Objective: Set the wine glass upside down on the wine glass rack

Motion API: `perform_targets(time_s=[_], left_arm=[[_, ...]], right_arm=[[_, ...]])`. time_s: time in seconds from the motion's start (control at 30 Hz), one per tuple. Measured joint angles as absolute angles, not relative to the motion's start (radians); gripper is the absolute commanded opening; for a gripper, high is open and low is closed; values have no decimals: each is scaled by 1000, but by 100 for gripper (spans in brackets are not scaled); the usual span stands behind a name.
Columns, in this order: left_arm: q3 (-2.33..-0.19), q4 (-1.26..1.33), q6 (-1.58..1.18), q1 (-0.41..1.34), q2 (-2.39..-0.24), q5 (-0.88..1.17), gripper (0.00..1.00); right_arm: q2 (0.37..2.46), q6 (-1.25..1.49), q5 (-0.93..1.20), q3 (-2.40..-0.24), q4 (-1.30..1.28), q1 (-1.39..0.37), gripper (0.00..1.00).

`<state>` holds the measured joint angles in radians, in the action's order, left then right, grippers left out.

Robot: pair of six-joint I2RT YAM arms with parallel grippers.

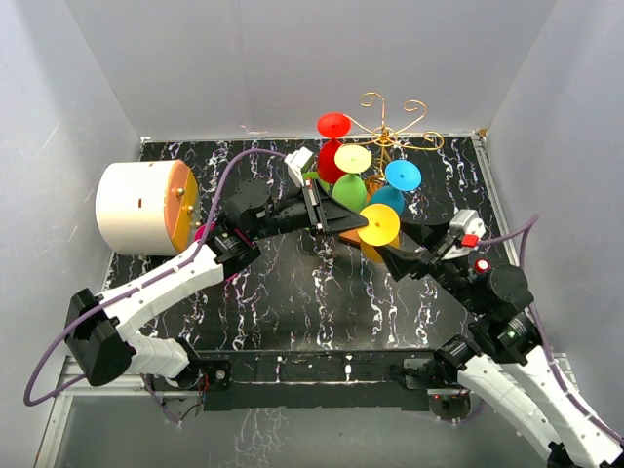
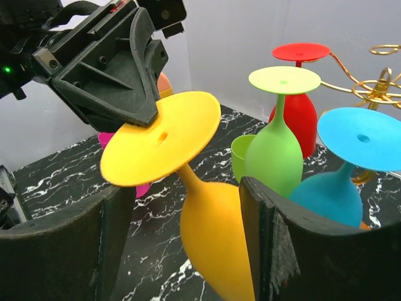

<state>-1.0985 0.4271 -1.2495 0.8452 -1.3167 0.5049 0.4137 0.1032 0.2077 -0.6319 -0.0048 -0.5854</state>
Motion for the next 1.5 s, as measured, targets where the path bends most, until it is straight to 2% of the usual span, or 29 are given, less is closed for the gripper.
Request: perform_targets(time_s=[0.13, 0.37, 0.7, 0.83, 0.97, 1.07, 1.33, 1.5], left_arm=[[-1099, 395, -1222, 844, -1309, 489, 0], [-1098, 355, -1196, 844, -1297, 473, 0], [-1079, 325, -1178, 844, -1267, 453, 0], [-1071, 325, -1171, 844, -1264, 451, 0], [-1061, 321, -1169, 844, -1264, 451, 0], [-1061, 321, -1163, 844, -1264, 451, 0], [-1060, 321, -1153, 844, -1261, 450, 0], [-1060, 321, -1152, 844, -1261, 448, 0]], right_arm=[[355, 136, 201, -690, -150, -585, 70], [332, 320, 140, -878, -294, -585, 63], [679, 585, -35, -1206, -562, -585, 63], [725, 645, -6, -1201, -634, -585, 61], [709, 699, 50, -1176, -656, -585, 47], [686, 733, 90, -1144, -643, -585, 42], [661, 773, 107, -1089, -601, -585, 40], [662, 788, 110, -1067, -577, -585, 34]])
